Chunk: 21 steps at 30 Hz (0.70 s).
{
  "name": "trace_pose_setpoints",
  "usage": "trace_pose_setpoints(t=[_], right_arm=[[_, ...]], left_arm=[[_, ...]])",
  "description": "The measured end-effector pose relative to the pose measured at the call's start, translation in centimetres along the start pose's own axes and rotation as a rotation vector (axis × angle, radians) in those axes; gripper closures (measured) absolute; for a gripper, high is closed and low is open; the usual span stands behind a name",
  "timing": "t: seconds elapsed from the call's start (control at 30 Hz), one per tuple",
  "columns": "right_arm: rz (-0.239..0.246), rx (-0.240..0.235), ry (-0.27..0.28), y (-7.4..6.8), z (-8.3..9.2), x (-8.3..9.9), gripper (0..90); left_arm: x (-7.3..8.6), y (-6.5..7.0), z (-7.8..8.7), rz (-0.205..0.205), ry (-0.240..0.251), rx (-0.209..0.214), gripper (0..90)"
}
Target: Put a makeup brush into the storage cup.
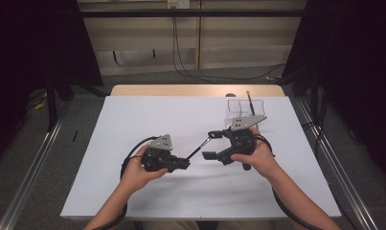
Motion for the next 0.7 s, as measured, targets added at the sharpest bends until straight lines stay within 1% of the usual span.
trace_pose_setpoints(t=[0.07, 0.2, 0.37, 0.5, 0.53, 0.6, 0.67, 0.7], right_arm=[[-0.002, 0.001, 0.003, 0.01, -0.02, -0.05, 13.6], [-0.004, -0.002, 0.009, -0.02, -0.05, -0.12, 15.5], [-0.009, -0.003, 0.02, -0.01, -0.08, -0.26, 20.8], [-0.02, -0.011, 0.03, -0.09, -0.03, -0.44, 29.7], [-0.02, -0.014, 0.03, -0.09, 0.0, -0.43, 34.9], [-0.026, -0.02, 0.027, -0.15, 0.01, -0.37, 37.0], [-0.032, -0.023, 0.023, -0.16, 0.04, -0.27, 45.2], [-0.033, -0.027, 0.026, -0.19, 0.05, -0.28, 46.9]], left_arm=[[-0.25, 0.05, -0.08, 0.006, 0.017, 0.004, 84.1], [-0.57, 0.18, -0.34, 0.01, 0.033, 0.019, 84.0], [-0.72, 0.32, -0.67, 0.011, 0.036, 0.027, 84.0], [-0.85, 0.4, -0.79, 0.011, 0.039, 0.027, 84.0], [-0.88, 0.4, -0.8, 0.012, 0.041, 0.026, 84.0], [-0.9, 0.38, -0.83, 0.01, 0.042, 0.024, 84.0], [-0.96, 0.43, -0.82, 0.016, 0.05, 0.032, 84.0], [-0.96, 0.42, -0.84, 0.015, 0.051, 0.029, 84.0]])
Point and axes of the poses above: each handheld gripper's, and its own axes: z roughly backward along the jaws, x roughly out of its underside, y roughly to its right, the point moved 9 cm from there along -z, roughly forward along the jaws, and after that the axes turned 9 degrees about z, right-handed, at the moved point
